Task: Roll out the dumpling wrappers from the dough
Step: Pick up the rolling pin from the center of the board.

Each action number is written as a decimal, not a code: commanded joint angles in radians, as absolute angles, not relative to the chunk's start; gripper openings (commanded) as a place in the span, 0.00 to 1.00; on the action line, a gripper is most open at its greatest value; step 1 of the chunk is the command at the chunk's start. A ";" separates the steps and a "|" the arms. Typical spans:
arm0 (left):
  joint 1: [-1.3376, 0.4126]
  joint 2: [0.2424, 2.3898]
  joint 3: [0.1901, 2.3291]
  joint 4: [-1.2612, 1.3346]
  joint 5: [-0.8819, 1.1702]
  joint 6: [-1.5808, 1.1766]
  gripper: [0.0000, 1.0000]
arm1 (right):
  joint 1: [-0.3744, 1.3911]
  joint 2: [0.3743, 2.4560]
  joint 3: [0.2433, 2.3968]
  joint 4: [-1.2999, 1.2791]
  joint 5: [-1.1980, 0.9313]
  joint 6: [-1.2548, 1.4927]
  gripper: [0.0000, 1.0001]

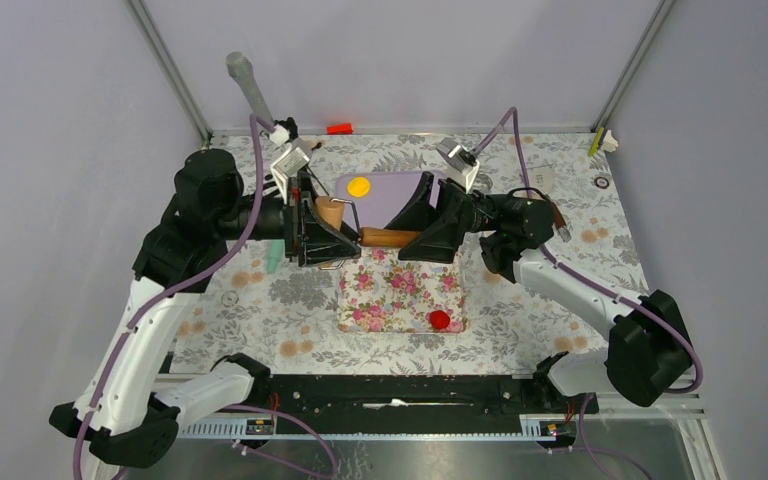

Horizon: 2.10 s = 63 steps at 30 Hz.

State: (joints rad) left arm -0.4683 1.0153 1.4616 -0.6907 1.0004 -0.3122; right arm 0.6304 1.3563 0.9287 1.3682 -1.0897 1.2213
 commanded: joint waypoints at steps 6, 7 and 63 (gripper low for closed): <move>-0.438 1.012 1.437 -0.557 0.882 -0.510 0.00 | 0.644 1.312 0.928 1.411 -1.043 1.157 0.76; -0.439 1.004 1.395 -0.530 0.891 -0.546 0.00 | 0.643 1.306 0.923 1.400 -1.034 1.145 0.76; -0.436 1.006 1.418 -0.551 0.766 -0.615 0.00 | 0.645 1.348 0.899 1.348 -0.948 1.125 0.60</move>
State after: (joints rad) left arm -0.4370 0.9920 1.3750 -0.5995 0.7986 -0.6106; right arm 0.6327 1.3449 0.8921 1.2461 -0.9825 1.1049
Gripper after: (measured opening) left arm 0.443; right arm 0.625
